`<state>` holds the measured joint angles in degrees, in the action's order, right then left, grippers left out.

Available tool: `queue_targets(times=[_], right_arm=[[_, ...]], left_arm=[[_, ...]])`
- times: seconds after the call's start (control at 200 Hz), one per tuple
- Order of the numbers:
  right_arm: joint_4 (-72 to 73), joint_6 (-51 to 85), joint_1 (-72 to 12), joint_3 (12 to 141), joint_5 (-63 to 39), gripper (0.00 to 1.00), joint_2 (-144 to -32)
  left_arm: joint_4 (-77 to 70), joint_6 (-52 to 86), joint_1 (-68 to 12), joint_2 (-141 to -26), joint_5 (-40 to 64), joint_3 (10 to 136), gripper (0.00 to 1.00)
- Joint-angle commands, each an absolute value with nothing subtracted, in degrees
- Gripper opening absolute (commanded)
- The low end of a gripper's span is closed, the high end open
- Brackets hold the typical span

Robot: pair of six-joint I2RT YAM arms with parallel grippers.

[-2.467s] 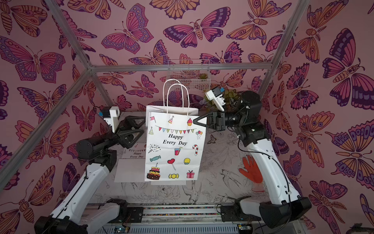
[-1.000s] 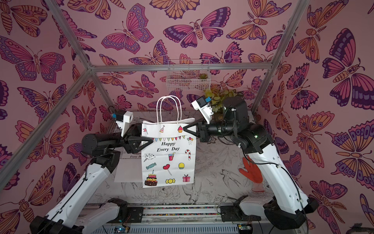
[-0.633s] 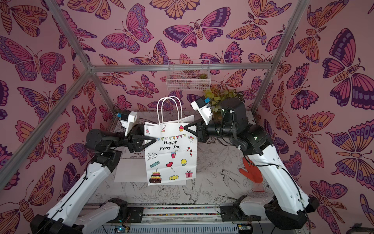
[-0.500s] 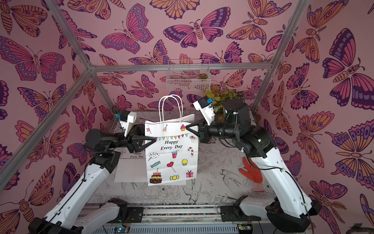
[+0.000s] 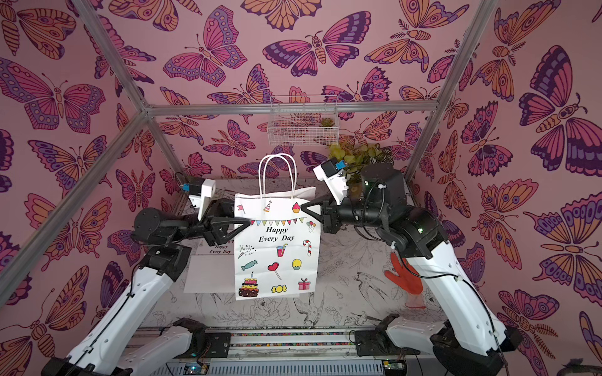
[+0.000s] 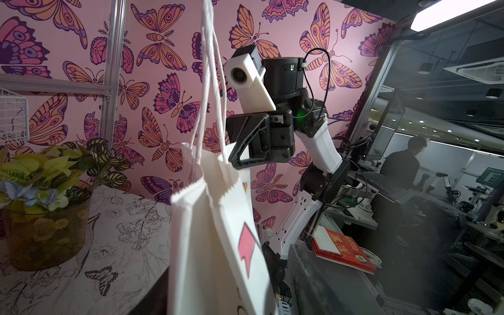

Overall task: Put away the paper bag
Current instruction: Press the paper bag.

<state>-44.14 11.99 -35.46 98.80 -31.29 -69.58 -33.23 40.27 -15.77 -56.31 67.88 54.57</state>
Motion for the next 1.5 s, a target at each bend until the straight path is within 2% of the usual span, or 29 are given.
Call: queue_targets(times=[0.0,0.145,0.556,0.766,0.991,1.151,1.277,1.392,1.457,1.497], right_arm=[[-43.41,12.28,-35.91,98.61,-31.46,0.0,-69.1],[-44.66,11.77,-35.96,98.27,-33.37,0.0,-69.34],[-45.28,11.1,-36.16,97.56,-32.93,0.0,-68.57],[-44.97,11.27,-36.56,96.78,-33.07,0.0,-68.8],[-45.06,11.27,-36.91,96.89,-32.96,0.0,-69.13],[-44.82,11.34,-37.26,96.86,-32.85,0.0,-69.03],[-44.52,11.46,-37.29,96.86,-32.68,0.0,-68.64],[-43.88,11.86,-37.29,96.6,-32.87,0.0,-68.02],[-43.45,11.96,-37.27,96.17,-32.95,0.09,-67.5],[-43.43,11.96,-37.31,95.86,-32.87,0.17,-67.13]], left_arm=[[-30.3,35.92,-15.82,-53.62,63.57,55.39,0.58],[-27.26,32.96,-15.73,-50.64,59.03,55.02,0.57],[-18.47,28.1,-15.56,-49.45,58.5,56.86,0.48],[-12.45,24.01,-15.57,-47.64,54.94,57.61,0.29],[-11.17,23.07,-15.47,-46.64,53.78,57.66,0.24],[-11.16,22.9,-15.47,-46.75,53.88,57.61,0.1],[-11.07,22.76,-15.45,-46.93,53.88,57.49,0.07],[-11.03,22.54,-15.31,-47.05,53.71,57.37,0.01],[-10.99,22.34,-15.21,-47.19,53.53,57.21,0.0],[-11.03,22.24,-15.05,-47.27,53.36,57.04,0.0]])
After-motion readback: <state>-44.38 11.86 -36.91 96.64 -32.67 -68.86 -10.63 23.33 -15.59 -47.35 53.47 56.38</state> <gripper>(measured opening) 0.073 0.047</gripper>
